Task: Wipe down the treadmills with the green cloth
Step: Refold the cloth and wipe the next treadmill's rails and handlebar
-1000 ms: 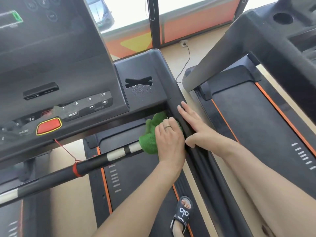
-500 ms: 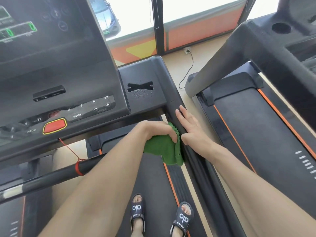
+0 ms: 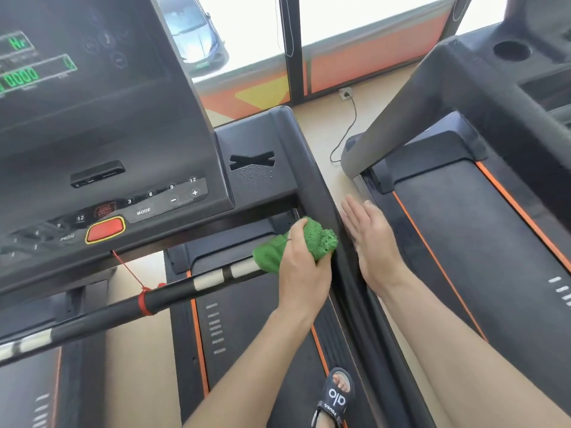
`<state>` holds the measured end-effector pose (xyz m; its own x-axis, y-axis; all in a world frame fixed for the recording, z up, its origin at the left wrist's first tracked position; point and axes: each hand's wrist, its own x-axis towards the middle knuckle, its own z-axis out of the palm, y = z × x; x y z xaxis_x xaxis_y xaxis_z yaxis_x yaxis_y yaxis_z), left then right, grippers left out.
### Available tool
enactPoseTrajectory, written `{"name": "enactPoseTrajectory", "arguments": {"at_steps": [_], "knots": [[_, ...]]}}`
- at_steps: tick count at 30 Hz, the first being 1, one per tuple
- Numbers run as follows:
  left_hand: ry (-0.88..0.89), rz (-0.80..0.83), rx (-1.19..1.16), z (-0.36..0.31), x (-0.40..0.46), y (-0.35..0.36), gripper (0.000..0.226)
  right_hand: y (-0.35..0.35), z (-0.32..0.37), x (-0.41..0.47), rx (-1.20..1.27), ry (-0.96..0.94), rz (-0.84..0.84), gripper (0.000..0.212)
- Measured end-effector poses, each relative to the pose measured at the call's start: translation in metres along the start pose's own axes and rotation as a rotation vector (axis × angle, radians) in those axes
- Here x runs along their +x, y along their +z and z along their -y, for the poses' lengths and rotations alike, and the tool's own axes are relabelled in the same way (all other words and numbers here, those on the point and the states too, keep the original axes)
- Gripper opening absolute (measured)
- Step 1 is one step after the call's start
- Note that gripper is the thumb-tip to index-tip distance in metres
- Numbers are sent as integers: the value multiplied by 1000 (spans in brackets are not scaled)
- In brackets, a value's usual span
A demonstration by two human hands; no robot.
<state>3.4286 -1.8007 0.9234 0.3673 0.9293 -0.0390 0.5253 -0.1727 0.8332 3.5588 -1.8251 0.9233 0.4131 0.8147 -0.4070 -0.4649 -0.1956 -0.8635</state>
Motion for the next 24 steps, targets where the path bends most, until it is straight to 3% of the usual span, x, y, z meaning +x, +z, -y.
{"name": "enactPoseTrajectory", "arguments": {"at_steps": [3, 6, 8, 10, 14, 16, 19, 24], "knots": [[-54, 7, 46, -16, 21, 26, 82, 5, -1, 6, 26, 19, -19, 56], [-271, -21, 95, -28, 56, 37, 83, 7, -4, 11, 38, 16, -31, 59], [-325, -38, 114, -29, 62, 38, 82, 9, -5, 14, 31, 31, -34, 61], [-248, -29, 118, -24, 43, 38, 80, 11, -6, 12, 19, 33, -35, 61], [181, 59, 263, -2, -34, 39, 77, 2, -5, 12, 18, 77, 11, 64], [285, 87, 313, 7, -43, 41, 76, -4, -3, 12, 19, 107, 39, 65], [298, 92, 363, 7, -10, 38, 76, 0, -1, 10, -19, 96, 41, 63], [85, 95, 250, -8, 43, 27, 78, 7, -1, 7, -96, 61, 12, 60]]}}
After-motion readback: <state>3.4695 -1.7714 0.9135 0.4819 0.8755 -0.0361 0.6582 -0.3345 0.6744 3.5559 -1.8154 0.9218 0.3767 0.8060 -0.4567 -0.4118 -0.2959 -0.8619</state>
